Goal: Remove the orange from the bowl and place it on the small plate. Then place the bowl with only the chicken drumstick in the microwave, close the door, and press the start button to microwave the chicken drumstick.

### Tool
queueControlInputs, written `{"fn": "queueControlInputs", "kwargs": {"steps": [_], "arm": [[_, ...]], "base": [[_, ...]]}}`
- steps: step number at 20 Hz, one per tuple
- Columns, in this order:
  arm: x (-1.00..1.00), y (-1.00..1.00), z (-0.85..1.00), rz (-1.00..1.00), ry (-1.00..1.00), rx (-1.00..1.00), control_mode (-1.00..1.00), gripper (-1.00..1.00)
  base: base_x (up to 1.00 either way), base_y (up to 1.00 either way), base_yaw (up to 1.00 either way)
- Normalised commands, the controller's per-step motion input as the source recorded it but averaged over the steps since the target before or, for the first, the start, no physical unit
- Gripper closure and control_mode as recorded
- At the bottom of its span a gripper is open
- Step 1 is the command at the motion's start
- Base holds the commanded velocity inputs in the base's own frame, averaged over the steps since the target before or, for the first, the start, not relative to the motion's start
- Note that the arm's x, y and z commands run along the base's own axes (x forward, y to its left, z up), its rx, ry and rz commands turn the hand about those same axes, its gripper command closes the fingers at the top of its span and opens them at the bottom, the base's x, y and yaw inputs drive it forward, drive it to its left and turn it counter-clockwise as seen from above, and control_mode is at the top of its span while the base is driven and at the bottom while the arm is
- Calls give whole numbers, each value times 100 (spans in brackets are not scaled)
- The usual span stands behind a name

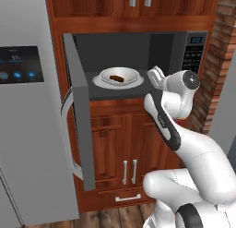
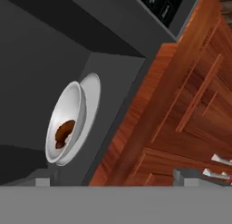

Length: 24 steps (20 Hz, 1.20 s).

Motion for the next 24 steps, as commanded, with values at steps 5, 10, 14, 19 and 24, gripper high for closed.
{"fn": "queueControlInputs", "kwargs": {"steps": [5,10,14,19,24], "arm": [[-100,0,61,5,-2,-23,-100,-100],[-100,1,51,8,1,-27,-100,-100],[-100,0,33,12,0,-28,-100,-100],[-100,0,4,17,-8,-28,-100,-100],[-100,8,-10,11,-24,-19,-100,-100]], "base": [[0,0,0],[0,0,0],[0,0,0],[0,0,0],[0,0,0]]}}
